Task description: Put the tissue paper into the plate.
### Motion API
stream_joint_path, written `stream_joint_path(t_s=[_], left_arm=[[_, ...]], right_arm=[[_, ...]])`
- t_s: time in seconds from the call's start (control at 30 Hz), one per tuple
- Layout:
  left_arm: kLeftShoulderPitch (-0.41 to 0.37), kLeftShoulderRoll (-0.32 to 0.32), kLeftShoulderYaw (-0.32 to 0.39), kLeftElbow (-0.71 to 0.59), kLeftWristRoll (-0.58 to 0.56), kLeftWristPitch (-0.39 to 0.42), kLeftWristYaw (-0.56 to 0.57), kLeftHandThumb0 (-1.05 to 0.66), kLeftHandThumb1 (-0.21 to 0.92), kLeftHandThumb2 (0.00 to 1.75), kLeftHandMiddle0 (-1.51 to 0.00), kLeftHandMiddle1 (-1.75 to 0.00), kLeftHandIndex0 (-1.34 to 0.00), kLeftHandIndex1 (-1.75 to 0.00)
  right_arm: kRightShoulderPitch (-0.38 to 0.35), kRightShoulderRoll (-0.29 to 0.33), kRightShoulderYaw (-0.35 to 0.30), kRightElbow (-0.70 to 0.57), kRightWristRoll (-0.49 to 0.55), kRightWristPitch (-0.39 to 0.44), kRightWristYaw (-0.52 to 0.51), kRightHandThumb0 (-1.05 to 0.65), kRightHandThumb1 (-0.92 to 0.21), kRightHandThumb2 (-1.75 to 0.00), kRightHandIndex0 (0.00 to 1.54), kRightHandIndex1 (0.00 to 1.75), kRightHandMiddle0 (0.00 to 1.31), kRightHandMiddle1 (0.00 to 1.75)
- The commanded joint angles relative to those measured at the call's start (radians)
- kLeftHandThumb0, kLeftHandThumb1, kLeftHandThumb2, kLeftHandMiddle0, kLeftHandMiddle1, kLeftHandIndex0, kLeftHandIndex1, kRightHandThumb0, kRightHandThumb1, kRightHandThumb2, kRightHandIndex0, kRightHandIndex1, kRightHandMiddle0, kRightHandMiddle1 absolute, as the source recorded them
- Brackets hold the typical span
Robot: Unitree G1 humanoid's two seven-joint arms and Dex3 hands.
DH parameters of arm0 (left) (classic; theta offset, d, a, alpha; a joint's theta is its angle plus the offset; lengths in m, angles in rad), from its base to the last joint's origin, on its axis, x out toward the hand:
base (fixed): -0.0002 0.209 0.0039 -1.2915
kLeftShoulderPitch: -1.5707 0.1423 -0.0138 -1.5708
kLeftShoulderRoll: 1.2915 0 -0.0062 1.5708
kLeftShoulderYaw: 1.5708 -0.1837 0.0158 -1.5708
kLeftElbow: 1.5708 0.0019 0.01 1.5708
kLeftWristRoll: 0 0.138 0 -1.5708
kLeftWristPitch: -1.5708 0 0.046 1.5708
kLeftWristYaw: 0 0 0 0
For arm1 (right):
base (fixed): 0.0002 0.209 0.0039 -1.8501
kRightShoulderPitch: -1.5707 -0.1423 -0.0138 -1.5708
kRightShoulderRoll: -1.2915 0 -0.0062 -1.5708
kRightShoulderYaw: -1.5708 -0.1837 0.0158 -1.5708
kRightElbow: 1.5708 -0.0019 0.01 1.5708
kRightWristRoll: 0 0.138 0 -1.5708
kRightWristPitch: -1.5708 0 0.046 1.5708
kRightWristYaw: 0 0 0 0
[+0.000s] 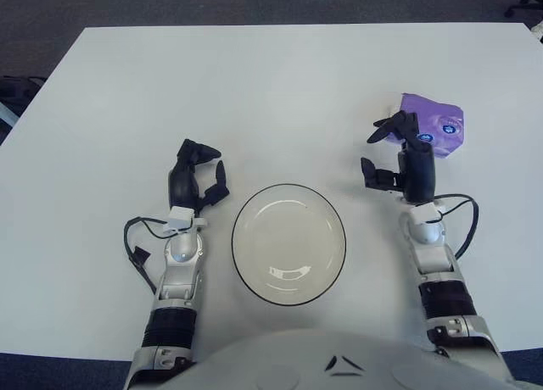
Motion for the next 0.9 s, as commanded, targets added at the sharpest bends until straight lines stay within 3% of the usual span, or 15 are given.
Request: stream_joint_path(t_s=[0.0, 0.13, 0.17, 0.2, 0.33, 0.4, 0.53, 0.63, 0.73, 0.87], left_arm=[[0.085, -0.03, -0.019, 0.114, 0.013, 0.036, 0.004, -0.42, 0.52, 1.07, -0.75, -1.75, -0.45, -1.75], [0.084, -0.031, -0.019, 0.118, 0.012, 0.03, 0.002, -0.41, 0.53, 1.06, -0.76, -1.75, -0.44, -1.75], [0.084, -0.031, -0.019, 0.118, 0.012, 0.029, 0.002, -0.41, 0.53, 1.06, -0.76, -1.75, -0.44, -1.75], [0.084, -0.031, -0.019, 0.119, 0.012, 0.027, 0.003, -0.41, 0.53, 1.06, -0.77, -1.75, -0.44, -1.75], [0.081, -0.035, -0.02, 0.123, 0.015, 0.027, 0.009, -0.41, 0.53, 1.05, -0.78, -1.75, -0.44, -1.75], [0.08, -0.037, -0.02, 0.124, 0.016, 0.029, 0.012, -0.41, 0.53, 1.05, -0.78, -1.75, -0.44, -1.75], [0.08, -0.038, -0.022, 0.123, 0.016, 0.032, 0.014, -0.41, 0.53, 1.05, -0.76, -1.75, -0.44, -1.75], [0.082, -0.038, -0.023, 0.122, 0.016, 0.032, 0.015, -0.41, 0.53, 1.05, -0.73, -1.75, -0.44, -1.75], [0.083, -0.039, -0.023, 0.119, 0.017, 0.031, 0.018, -0.41, 0.53, 1.06, -0.72, -1.75, -0.44, -1.75], [0.085, -0.04, -0.023, 0.117, 0.018, 0.028, 0.021, -0.41, 0.53, 1.06, -0.72, -1.75, -0.44, -1.75]], right_arm=[[-0.025, -0.043, -0.037, 0.028, -0.018, -0.044, -0.015, -0.35, -0.88, -0.59, 0.33, 1.29, 0.21, 1.75], [-0.049, -0.08, -0.056, 0.037, 0.021, -0.055, 0.01, -0.35, -0.91, -0.54, 0.16, 1.2, 0.19, 1.75], [-0.05, -0.085, -0.059, 0.034, 0.026, -0.05, 0.014, -0.42, -0.86, -0.6, 0.13, 1.17, 0.15, 1.67], [-0.05, -0.09, -0.067, 0.027, 0.028, -0.036, 0.015, -0.54, -0.73, -0.79, 0.06, 1.09, 0.08, 1.5], [-0.062, -0.14, -0.132, -0.001, -0.009, 0.045, 0.0, -0.71, -0.61, -0.88, 0.02, 0.84, 0.02, 1.19], [-0.088, -0.169, -0.162, -0.003, -0.068, 0.087, -0.025, -0.79, -0.63, -0.83, 0.01, 0.62, 0.01, 0.92], [-0.158, -0.229, -0.185, 0.027, -0.199, 0.133, -0.103, -0.9, -0.72, -0.7, 0.0, 0.39, 0.0, 0.58], [-0.187, -0.279, -0.191, 0.042, -0.25, 0.164, -0.133, -1.0, -0.78, -0.61, 0.0, 0.13, 0.0, 0.2], [-0.248, -0.367, -0.201, 0.1, -0.278, 0.262, -0.118, -1.03, -0.78, -0.58, 0.0, 0.05, 0.0, 0.08], [-0.291, -0.411, -0.161, 0.139, -0.357, 0.347, -0.141, -1.04, -0.79, -0.52, 0.0, 0.01, 0.0, 0.02]])
